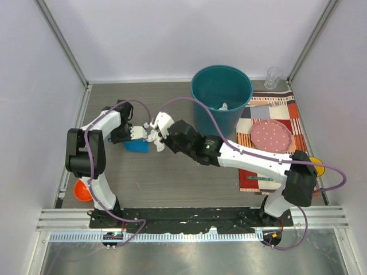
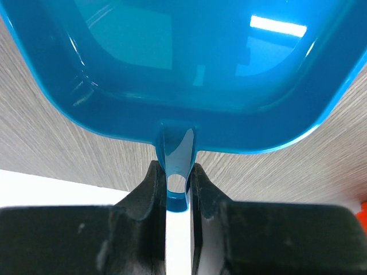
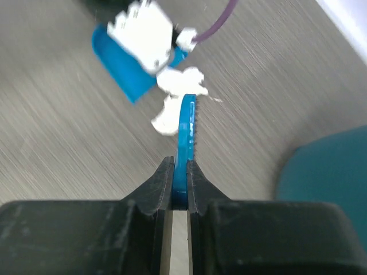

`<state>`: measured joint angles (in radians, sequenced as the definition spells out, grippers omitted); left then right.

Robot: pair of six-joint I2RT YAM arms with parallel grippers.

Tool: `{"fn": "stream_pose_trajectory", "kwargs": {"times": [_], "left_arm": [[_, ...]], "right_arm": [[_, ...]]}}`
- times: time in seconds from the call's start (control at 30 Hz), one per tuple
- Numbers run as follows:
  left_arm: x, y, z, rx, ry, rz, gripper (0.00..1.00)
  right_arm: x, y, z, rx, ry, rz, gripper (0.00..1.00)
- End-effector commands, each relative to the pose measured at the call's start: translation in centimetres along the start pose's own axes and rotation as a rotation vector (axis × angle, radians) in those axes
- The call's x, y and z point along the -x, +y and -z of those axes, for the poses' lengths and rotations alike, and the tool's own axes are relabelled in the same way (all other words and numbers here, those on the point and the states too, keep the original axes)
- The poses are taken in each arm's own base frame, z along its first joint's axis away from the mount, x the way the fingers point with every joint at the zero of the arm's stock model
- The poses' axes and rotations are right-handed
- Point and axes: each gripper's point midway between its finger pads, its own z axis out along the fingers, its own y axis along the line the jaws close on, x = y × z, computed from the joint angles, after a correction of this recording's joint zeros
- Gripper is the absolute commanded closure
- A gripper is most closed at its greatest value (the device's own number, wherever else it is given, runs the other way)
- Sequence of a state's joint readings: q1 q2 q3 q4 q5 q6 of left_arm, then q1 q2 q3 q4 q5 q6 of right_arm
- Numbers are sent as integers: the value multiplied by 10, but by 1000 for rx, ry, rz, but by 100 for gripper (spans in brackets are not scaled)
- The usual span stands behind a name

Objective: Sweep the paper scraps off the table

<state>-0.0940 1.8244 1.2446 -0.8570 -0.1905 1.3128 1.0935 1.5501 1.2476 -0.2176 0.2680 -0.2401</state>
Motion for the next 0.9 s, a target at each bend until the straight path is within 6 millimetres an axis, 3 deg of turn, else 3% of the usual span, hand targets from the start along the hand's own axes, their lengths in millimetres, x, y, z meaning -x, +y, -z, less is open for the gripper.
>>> {"fn": "stream_pose_trajectory", "kwargs": {"times": [0.0, 0.03, 0.13, 0.33, 0.37, 0.43, 0.47, 0.5, 0.63, 0.77, 0.87], "left_arm": [[5, -9, -5, -25, 7, 55, 100], [6, -12, -6, -30, 10, 58, 100], [9, -20, -7, -27, -4, 61, 100], [16, -21, -9, -29, -35, 72, 100], [17, -22, -9, -32, -36, 73, 100], [19, -21, -10, -32, -39, 81, 100], [20, -22, -10, -33, -41, 81, 100], [22, -22, -11, -35, -43, 82, 100], [26, -23, -10, -43, -65, 101, 100], [31, -22, -11, -45, -80, 152, 100], [35, -17, -14, -49, -90, 195, 100]], "right_arm": [[20, -18, -21, -162, 6, -618, 99], [10, -14, -35, -170, 44, -655, 99], [13, -24, -44, -222, 38, -791, 99], [6, -58, -55, -433, 61, -686, 99], [12, -62, -57, -443, 48, -675, 99], [1, -66, -74, -463, 73, -665, 99], [5, -61, -82, -416, 72, -696, 99], [-10, -56, -97, -400, 110, -703, 99], [-18, -38, -129, -317, 142, -735, 99], [19, -15, -141, -149, 61, -825, 99], [47, -13, -132, -77, -28, -861, 99]]}}
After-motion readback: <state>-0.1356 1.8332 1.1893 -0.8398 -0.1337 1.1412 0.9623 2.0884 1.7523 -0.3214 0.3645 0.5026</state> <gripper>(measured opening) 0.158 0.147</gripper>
